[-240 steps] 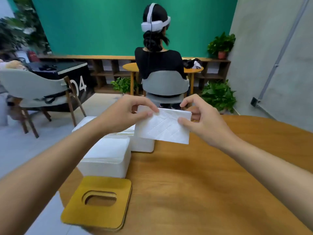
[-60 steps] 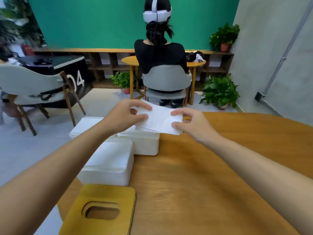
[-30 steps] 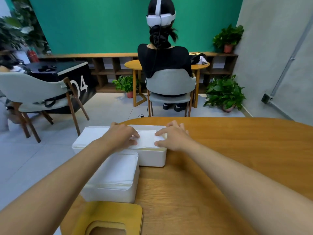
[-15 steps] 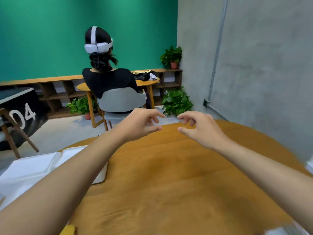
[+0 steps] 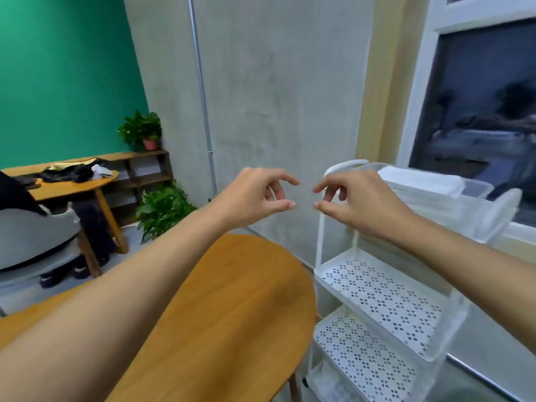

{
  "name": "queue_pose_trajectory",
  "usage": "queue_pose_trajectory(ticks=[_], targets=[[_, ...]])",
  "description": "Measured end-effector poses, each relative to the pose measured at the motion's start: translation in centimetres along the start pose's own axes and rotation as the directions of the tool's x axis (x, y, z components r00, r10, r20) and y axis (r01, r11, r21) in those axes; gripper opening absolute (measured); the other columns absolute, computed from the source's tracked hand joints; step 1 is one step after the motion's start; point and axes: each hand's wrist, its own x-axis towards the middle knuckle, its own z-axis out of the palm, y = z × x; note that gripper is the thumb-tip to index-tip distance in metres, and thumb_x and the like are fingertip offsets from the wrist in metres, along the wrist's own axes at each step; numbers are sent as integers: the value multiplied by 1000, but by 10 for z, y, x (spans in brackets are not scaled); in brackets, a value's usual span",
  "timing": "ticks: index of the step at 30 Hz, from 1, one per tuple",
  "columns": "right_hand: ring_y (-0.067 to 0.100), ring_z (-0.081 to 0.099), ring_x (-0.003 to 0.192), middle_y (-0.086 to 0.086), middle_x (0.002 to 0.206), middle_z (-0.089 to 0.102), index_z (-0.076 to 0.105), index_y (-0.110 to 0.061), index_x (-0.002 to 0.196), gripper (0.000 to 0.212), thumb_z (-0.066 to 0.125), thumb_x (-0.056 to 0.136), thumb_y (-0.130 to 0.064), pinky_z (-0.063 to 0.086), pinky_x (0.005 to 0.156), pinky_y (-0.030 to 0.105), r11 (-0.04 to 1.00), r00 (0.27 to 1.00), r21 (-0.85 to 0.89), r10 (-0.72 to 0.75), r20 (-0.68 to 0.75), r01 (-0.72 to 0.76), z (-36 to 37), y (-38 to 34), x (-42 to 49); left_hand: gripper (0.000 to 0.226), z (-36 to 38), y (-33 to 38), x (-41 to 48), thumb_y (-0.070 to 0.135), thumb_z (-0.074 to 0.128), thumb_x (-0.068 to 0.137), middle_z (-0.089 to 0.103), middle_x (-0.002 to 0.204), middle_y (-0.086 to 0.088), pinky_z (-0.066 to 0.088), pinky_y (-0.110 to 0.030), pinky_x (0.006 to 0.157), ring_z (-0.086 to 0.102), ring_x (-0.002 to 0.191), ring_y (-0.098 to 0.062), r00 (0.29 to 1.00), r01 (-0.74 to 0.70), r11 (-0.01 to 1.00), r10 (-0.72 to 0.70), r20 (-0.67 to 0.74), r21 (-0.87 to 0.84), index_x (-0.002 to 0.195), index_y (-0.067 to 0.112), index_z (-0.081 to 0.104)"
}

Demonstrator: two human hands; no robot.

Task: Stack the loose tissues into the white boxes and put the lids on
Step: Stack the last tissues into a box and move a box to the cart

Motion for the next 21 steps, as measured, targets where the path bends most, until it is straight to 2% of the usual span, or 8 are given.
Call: queue_pose_trajectory(ticks=[3, 8, 10, 12, 13, 16, 18, 21], targets=[[0, 57, 74, -23, 75, 63, 77, -29, 103, 16, 80, 88, -36, 45, 73, 32, 995, 998, -84, 53, -43, -57, -41, 45, -3, 34, 33, 22, 50, 31, 83, 91, 75, 91, 7, 44, -7, 71, 67, 81, -11, 998, -67, 997, 67, 1, -48, 123, 23, 74], [1, 58, 80, -24, 82, 64, 78, -29, 107, 23, 80, 88, -42, 53, 79, 36, 967, 986, -191, 159, -58, -168, -86, 106, -6, 29, 81, 51, 122, 27, 79, 94, 76, 109, 2, 39, -2, 74, 67, 97, -9, 989, -150, 985, 149, -20, -88, 122, 19, 76], [-2, 57, 82, -24, 85, 64, 78, -30, 110, 31, 81, 85, -49, 49, 76, 31, 952, 977, -225, 211, -9, -208, -94, 126, -7, 31, 95, 63, 143, 29, 78, 96, 75, 119, 5, 38, -4, 80, 65, 107, -9, 984, -177, 980, 179, 7, -88, 126, 21, 75], [-3, 58, 83, -24, 86, 63, 78, -30, 106, 34, 81, 83, -55, 44, 71, 25, 947, 967, -213, 252, 29, -240, -100, 138, -10, 32, 105, 75, 159, 29, 77, 96, 73, 125, 7, 41, -13, 87, 62, 113, -8, 978, -197, 976, 202, 50, -89, 127, 23, 74], [-3, 59, 83, -23, 83, 63, 78, -30, 103, 32, 81, 82, -55, 42, 67, 22, 950, 966, -194, 256, 33, -245, -102, 143, -11, 32, 108, 80, 165, 29, 78, 96, 73, 125, 9, 41, -15, 88, 61, 114, -7, 975, -199, 975, 206, 79, -95, 127, 24, 75], [-3, 63, 81, -24, 75, 62, 81, -32, 94, 22, 80, 86, -53, 39, 61, 14, 959, 971, -171, 236, 48, -225, -107, 150, -14, 23, 112, 83, 180, 29, 79, 95, 76, 118, 15, 41, -4, 80, 66, 108, -1, 963, -202, 971, 221, 156, -130, 118, 27, 80], [-2, 65, 80, -24, 76, 65, 82, -34, 91, 21, 79, 85, -54, 39, 61, 13, 961, 971, -171, 231, 63, -218, -108, 152, -12, 19, 112, 81, 187, 30, 80, 93, 78, 111, 15, 44, -1, 79, 69, 105, 2, 954, -189, 967, 223, 200, -172, 112, 27, 83], [-2, 65, 84, -22, 87, 71, 83, -37, 93, 25, 76, 85, -59, 42, 64, 15, 957, 964, -181, 248, 99, -227, -109, 157, -6, 17, 110, 81, 192, 31, 79, 94, 79, 109, 17, 51, -11, 91, 70, 105, 4, 932, -168, 965, 223, 287, -202, 111, 29, 83]])
